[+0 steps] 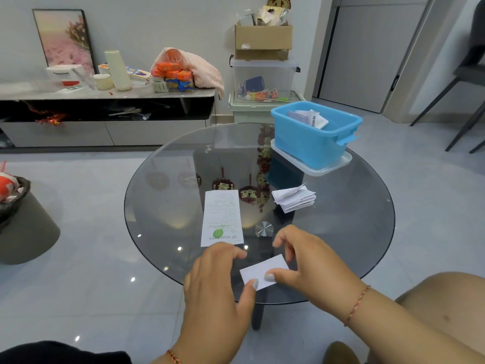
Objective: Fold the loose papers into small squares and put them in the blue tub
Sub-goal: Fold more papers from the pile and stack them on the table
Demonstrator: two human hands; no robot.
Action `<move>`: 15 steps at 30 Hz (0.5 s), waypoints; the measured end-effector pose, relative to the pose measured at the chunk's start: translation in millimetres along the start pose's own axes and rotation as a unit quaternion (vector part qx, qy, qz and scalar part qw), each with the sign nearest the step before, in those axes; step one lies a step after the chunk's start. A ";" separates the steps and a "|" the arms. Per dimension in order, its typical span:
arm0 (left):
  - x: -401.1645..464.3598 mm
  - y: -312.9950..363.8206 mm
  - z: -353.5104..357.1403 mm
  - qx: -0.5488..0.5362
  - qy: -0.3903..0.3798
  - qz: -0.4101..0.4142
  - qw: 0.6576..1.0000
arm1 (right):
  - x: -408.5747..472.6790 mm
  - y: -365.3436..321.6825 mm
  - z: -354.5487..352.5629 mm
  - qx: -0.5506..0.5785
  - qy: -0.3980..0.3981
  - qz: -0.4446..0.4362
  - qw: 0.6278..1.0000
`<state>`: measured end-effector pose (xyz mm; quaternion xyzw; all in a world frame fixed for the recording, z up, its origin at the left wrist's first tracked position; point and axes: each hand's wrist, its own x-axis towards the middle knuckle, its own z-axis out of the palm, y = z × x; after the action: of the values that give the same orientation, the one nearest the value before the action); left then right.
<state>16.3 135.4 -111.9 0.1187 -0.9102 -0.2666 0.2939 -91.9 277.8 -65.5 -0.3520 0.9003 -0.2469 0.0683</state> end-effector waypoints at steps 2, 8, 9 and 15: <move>0.6 -2.5 0.0 0.028 -0.004 0.034 0.999 | -2.3 3.8 2.1 0.002 0.019 -0.023 1.000; -2.5 -11.9 -3.0 0.042 -0.002 0.188 0.981 | -2.4 20.7 10.8 0.018 0.048 -0.065 0.997; -3.3 -13.4 -3.9 0.058 -0.004 0.217 0.974 | -3.0 22.9 12.0 0.020 0.054 -0.070 0.996; -0.6 -21.9 -4.9 0.095 0.014 0.327 0.940 | -17.5 25.1 7.4 -0.006 0.026 -0.192 0.981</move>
<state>20.9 115.4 -121.0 -0.1538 -0.9159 -0.0663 0.3649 -91.7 302.3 -85.2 -0.5123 0.8188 -0.2589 -0.0060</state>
